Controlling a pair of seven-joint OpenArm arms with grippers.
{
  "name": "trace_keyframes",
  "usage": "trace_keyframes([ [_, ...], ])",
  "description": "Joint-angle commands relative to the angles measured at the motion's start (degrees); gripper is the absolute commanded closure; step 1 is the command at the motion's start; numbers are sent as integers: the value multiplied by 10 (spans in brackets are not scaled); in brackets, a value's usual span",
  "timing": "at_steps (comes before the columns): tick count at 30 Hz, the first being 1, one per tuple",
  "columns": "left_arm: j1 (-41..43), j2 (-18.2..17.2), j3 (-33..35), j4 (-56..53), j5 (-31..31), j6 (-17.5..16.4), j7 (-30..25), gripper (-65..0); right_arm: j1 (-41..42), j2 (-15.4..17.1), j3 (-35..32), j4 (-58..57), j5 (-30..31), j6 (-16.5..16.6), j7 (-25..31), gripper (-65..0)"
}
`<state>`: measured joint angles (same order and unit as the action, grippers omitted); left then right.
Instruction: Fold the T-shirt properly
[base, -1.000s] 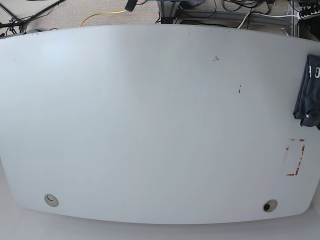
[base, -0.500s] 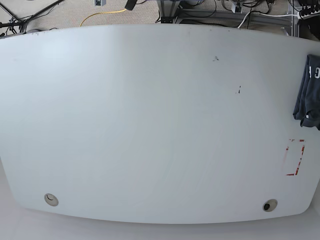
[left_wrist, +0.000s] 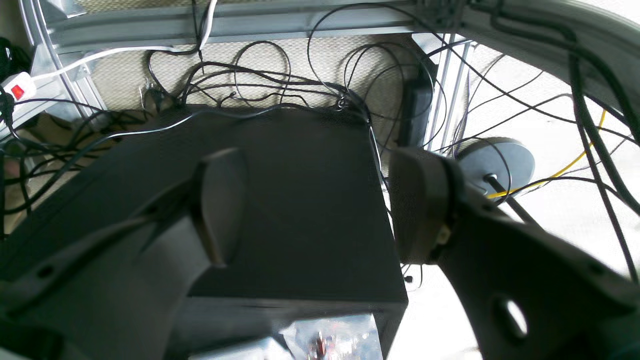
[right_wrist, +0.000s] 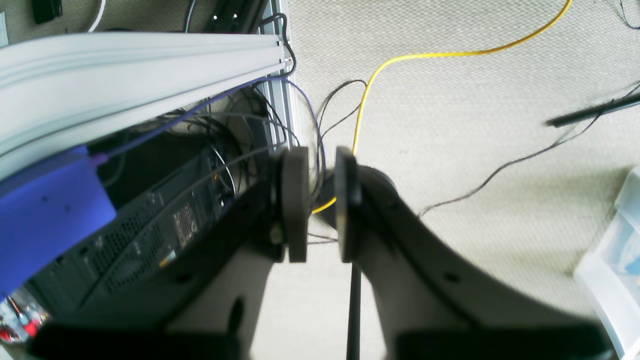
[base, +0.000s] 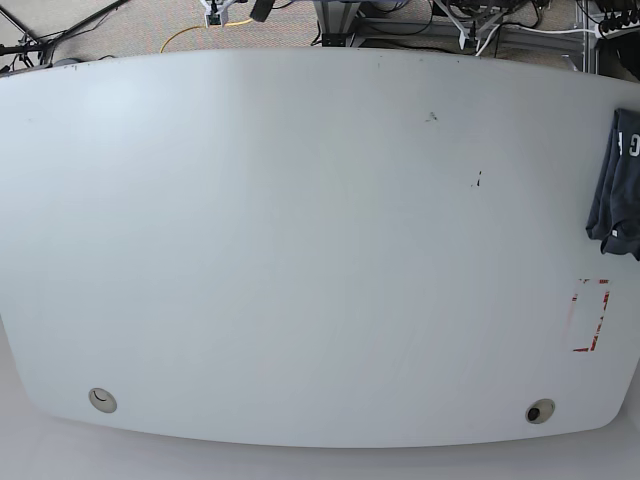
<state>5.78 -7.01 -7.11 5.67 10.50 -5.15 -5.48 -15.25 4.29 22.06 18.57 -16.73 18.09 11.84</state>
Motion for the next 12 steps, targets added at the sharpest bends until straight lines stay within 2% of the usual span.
trace_keyframes([
  [1,3,3,0,1,0,2,9,-407,2,2,0,-1,0,1,-13,-95],
  [12,2,8,0,1,0,2,8,-407,3,1,0,-1,0,1,-16,-95],
])
